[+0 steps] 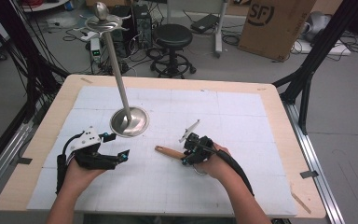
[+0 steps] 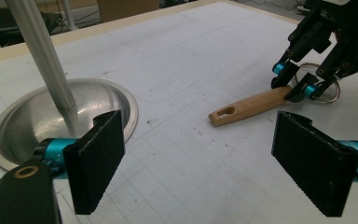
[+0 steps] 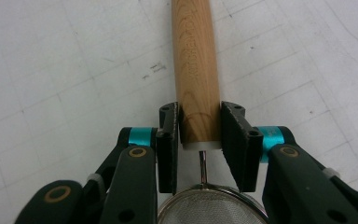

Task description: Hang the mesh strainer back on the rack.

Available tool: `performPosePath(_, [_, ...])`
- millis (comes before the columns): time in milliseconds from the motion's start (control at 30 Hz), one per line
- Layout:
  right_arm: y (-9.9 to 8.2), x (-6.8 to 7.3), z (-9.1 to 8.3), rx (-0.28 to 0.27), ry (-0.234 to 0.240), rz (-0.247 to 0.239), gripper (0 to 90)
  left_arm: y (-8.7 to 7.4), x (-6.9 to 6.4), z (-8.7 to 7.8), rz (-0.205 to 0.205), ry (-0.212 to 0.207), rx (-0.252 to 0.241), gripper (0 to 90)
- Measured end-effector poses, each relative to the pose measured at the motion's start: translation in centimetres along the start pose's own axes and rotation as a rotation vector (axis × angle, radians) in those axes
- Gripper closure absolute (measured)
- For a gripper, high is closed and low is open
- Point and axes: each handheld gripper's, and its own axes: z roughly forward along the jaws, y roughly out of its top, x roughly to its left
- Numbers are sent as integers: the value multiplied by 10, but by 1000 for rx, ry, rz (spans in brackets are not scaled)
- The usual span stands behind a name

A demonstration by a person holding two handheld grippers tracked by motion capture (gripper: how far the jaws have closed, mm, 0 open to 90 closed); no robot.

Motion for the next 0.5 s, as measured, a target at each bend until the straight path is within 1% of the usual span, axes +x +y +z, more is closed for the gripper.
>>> performPosePath(67, [1,1,1,17,-8,-11,667,0,0,0,1,-1,0,176])
performPosePath(100, [1,1,2,25,-12,-8,663,0,0,0,2,-1,0,177])
performPosePath(167, [1,2,5,47,-26,-27,659,0,0,0,0,-1,0,177])
performPosePath(200, [1,2,5,50,-27,-26,658,0,0,0,1,-2,1,177])
performPosePath(267, [2,2,5,50,-33,-44,656,0,0,1,4,-4,1,177])
performPosePath(367, [3,2,6,59,-36,-56,642,0,0,1,4,-5,3,177])
performPosePath(400, [4,3,6,70,-38,-55,640,0,0,1,4,-4,3,176])
performPosePath(500, [8,4,7,96,-53,-88,639,0,-1,1,5,-4,5,177])
